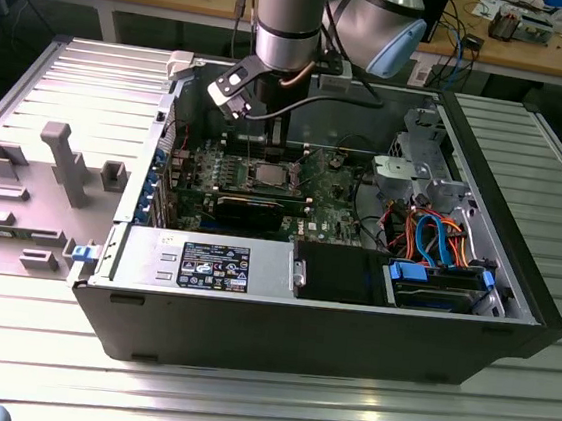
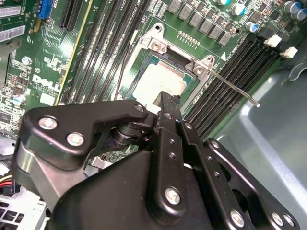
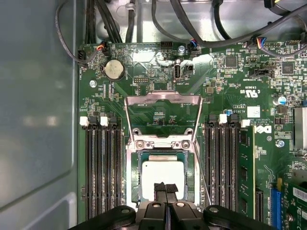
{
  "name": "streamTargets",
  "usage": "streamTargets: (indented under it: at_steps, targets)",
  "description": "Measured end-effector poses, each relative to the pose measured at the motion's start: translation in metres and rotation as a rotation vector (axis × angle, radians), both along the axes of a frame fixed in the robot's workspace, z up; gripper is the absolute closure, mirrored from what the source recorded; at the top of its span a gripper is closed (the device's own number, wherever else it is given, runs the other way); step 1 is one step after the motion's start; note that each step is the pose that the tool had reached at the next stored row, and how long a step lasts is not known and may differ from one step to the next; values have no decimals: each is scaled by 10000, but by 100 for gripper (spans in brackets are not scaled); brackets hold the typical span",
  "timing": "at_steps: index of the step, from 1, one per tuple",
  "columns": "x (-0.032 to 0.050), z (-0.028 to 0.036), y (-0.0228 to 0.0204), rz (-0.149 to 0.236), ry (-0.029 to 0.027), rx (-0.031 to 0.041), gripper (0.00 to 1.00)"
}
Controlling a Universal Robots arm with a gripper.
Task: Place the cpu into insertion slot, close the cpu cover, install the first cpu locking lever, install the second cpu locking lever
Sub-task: 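Close the cpu cover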
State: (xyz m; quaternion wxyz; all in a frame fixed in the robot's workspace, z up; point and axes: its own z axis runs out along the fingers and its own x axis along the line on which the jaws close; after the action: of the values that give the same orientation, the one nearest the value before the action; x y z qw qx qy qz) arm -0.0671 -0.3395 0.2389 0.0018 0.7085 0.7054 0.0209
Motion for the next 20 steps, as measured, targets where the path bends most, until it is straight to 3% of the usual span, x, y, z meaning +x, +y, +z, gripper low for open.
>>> streamTargets:
  at_steps: [2, 20]
  targets:
    - [0, 32, 0, 0, -1, -5, 89]
    - [24, 34, 1, -1, -1, -19, 89]
